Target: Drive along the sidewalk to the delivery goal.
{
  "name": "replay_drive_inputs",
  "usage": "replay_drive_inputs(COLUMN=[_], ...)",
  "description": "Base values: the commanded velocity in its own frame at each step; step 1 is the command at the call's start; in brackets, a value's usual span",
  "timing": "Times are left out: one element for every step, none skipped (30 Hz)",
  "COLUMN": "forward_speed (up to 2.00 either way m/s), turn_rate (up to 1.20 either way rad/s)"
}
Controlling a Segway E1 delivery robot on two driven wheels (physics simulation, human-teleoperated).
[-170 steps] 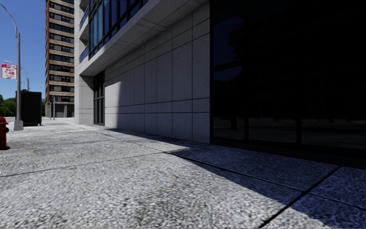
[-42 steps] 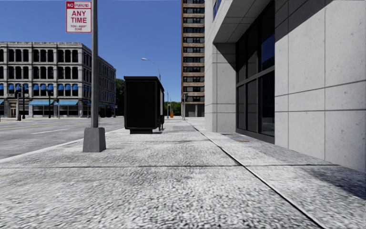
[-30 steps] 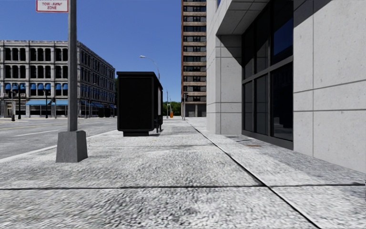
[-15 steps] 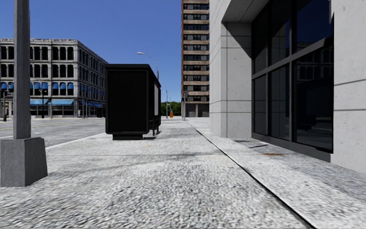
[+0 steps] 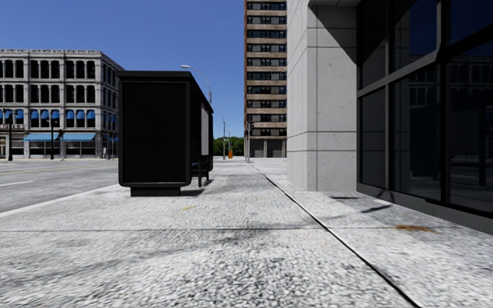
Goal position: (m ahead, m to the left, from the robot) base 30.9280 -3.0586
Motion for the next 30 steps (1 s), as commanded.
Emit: replay_drive_inputs(forward_speed=[2.00, 2.00, 2.00, 2.00, 2.00, 2.00, 2.00, 2.00, 2.00, 2.00, 2.00, 2.00, 2.00, 2.00, 2.00, 2.00, 2.00, 2.00, 2.00, 2.00, 2.00, 2.00, 2.00, 2.00, 2.00, 2.00, 2.00, 2.00, 2.00, 2.00], turn_rate=[0.00, 0.00, 0.00, 0.00, 0.00, 0.00, 0.00, 0.00, 0.00, 0.00, 0.00, 0.00, 0.00, 0.00, 0.00, 0.00, 0.00, 0.00, 0.00, 0.00, 0.00, 0.00, 0.00, 0.00, 0.00, 0.00, 0.00, 0.00, 0.00, 0.00])
